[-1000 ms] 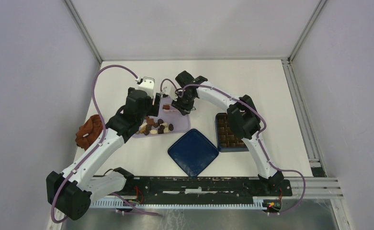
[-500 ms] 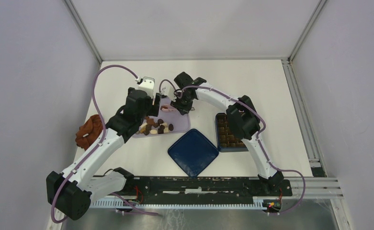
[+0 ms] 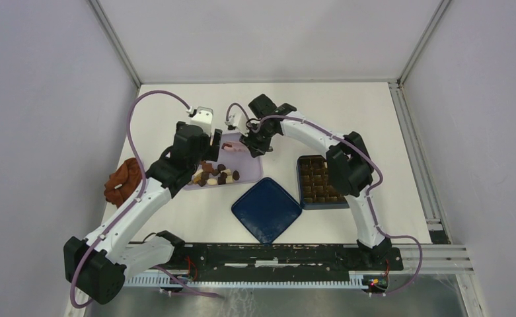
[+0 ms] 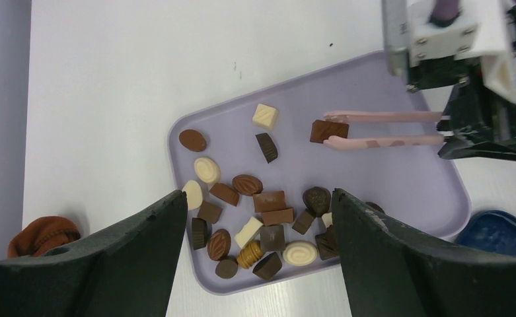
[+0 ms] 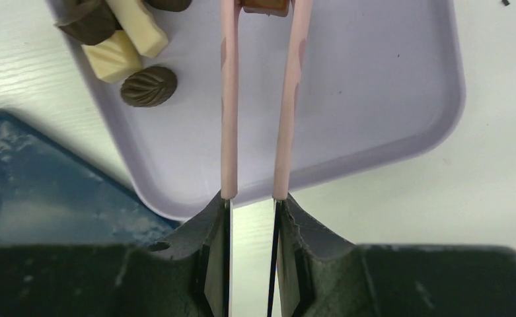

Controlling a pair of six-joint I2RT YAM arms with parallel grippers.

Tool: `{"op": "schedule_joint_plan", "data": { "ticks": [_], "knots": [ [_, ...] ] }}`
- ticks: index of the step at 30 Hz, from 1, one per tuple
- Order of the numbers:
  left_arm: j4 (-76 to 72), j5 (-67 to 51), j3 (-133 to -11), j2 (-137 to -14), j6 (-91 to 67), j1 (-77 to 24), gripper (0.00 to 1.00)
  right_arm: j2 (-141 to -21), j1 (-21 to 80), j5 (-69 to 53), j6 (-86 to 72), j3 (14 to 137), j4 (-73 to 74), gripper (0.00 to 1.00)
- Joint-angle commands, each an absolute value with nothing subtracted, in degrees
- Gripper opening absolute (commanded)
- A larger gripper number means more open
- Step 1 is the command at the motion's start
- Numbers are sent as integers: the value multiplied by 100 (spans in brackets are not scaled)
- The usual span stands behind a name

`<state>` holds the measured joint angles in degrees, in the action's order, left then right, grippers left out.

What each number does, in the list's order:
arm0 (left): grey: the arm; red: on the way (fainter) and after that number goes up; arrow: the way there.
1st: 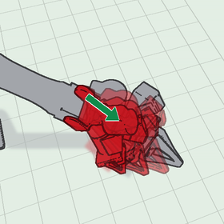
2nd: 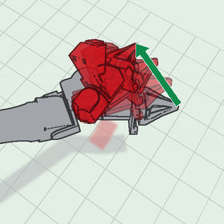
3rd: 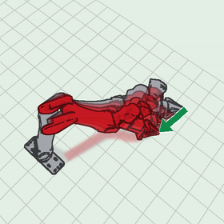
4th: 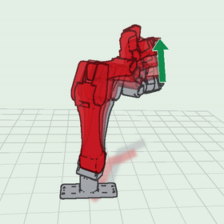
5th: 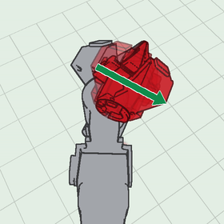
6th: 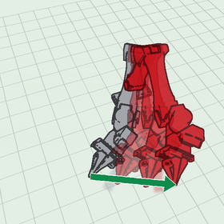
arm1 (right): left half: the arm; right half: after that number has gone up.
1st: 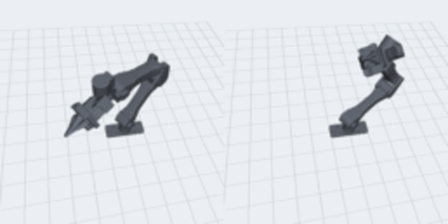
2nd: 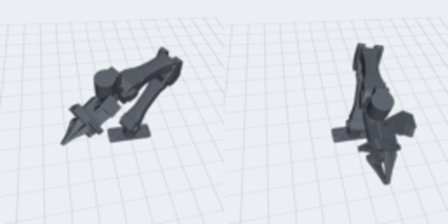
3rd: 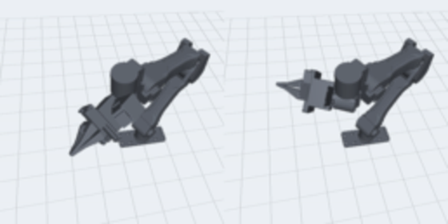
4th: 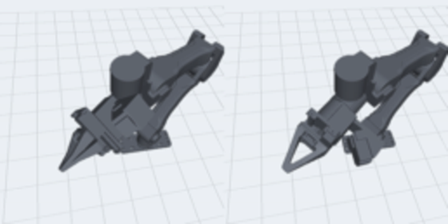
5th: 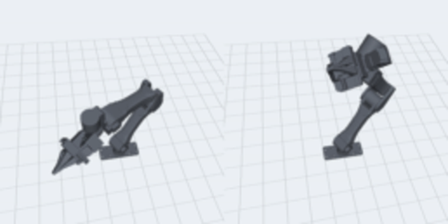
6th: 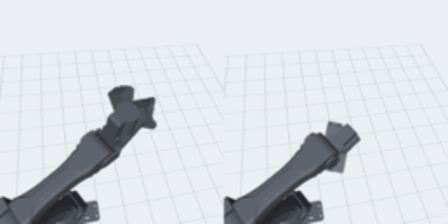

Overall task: Pack the chocolate
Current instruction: Pick up the fake chocolate from the plate.

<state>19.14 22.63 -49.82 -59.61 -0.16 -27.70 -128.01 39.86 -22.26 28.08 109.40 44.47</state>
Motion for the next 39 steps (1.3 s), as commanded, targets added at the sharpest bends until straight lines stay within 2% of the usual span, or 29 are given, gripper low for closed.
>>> {"op": "schedule_joint_plan", "data": {
  "ticks": [1, 8, 15, 21, 24, 26, 30, 32, 33, 36, 39],
  "knots": [
    [1628, 2507, -4932, -5754, 299, -2749, 85, -11963, 3873, -2612, 2764, 10683, 4287, 5],
    [1450, 2582, -4794, -5412, 303, -2734, 86, -10783, 3370, -2976, 2964, 9689, 4224, 5],
    [1398, 1980, -4841, -5338, 140, -2735, 87, -9072, 2414, -3355, 3089, 7933, 3940, 5],
    [1592, -45, -5248, -5517, -1371, -2738, 95, -7915, 1444, -3703, 3197, 6550, 3750, 5],
    [948, -1143, -4859, -5578, -2662, -2749, 91, -7560, 993, -3880, 3243, 6213, 3749, 5],
    [375, -1275, -4470, -5619, -3657, -2890, 87, -7434, 722, -3977, 3345, 6157, 3906, 5],
    [399, 466, -4511, -6051, -4601, -4342, 85, -7394, 285, -4079, 3437, 6158, 4066, 5],
    [600, 1453, -4785, -6535, -5021, -5135, 75, -7371, 123, -4038, 3430, 6168, 4073, 5],
    [778, 1874, -5020, -6840, -5231, -5402, 69, -7362, 62, -4026, 3448, 6194, 4090, 5],
    [1864, 3027, -5960, -7974, -5927, -6110, 63, -7368, -147, -3995, 3656, 6372, 4370, 5],
    [2707, 3636, -6857, -8975, -6295, -6482, 62, -7444, -363, -3914, 4050, 6625, 4889, 5]
  ]
}}
